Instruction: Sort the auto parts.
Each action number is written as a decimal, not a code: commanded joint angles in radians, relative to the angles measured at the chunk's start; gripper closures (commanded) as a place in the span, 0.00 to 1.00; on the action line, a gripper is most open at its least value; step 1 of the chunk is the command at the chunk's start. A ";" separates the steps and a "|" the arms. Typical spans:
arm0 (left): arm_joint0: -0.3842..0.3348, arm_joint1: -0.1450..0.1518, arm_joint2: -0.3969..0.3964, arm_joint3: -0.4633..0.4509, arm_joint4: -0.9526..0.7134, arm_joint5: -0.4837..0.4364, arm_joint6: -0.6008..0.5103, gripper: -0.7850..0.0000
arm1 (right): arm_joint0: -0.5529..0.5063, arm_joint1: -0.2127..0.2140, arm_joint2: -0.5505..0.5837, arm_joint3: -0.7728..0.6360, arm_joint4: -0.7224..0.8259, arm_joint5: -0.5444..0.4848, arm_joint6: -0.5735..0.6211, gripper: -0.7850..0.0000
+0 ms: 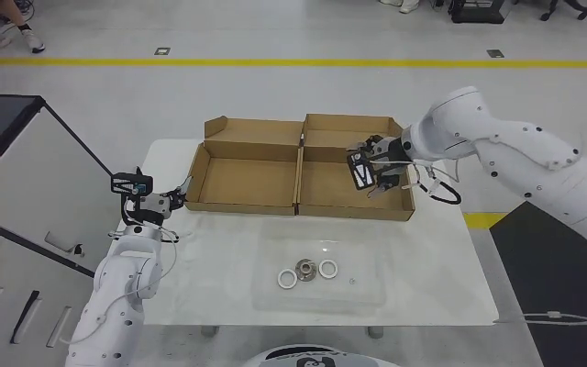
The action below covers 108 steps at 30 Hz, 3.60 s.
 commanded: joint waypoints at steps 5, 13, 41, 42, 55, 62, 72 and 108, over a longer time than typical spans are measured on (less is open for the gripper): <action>0.000 0.000 0.000 0.000 0.000 0.000 0.000 0.00 | -0.006 0.000 0.000 -0.004 -0.001 0.009 -0.002 0.00; 0.000 0.000 0.000 0.000 0.000 0.000 0.000 0.00 | 0.009 -0.012 0.000 -0.093 0.243 0.077 0.296 0.00; 0.000 0.000 0.000 0.000 0.000 0.000 0.000 0.00 | 0.016 -0.221 0.000 -0.231 0.758 0.728 1.112 0.00; 0.000 0.000 0.000 0.000 0.000 0.000 0.000 0.00 | 0.008 -0.228 0.000 -0.226 0.753 0.728 1.112 0.00; 0.000 0.000 0.000 0.000 0.000 0.000 0.000 0.00 | -0.026 -0.261 0.000 -0.208 0.745 0.728 1.112 0.00; 0.000 0.000 0.000 0.000 0.000 0.000 0.000 0.00 | -0.033 -0.261 0.000 -0.210 0.738 0.726 1.103 0.00; 0.000 0.000 0.000 0.000 0.000 0.000 0.000 0.00 | -0.101 -0.269 0.000 -0.247 0.677 0.728 1.112 0.00; 0.000 0.000 0.000 0.000 0.000 0.000 0.000 0.00 | -0.305 -0.265 0.000 -0.195 0.567 0.715 1.099 0.00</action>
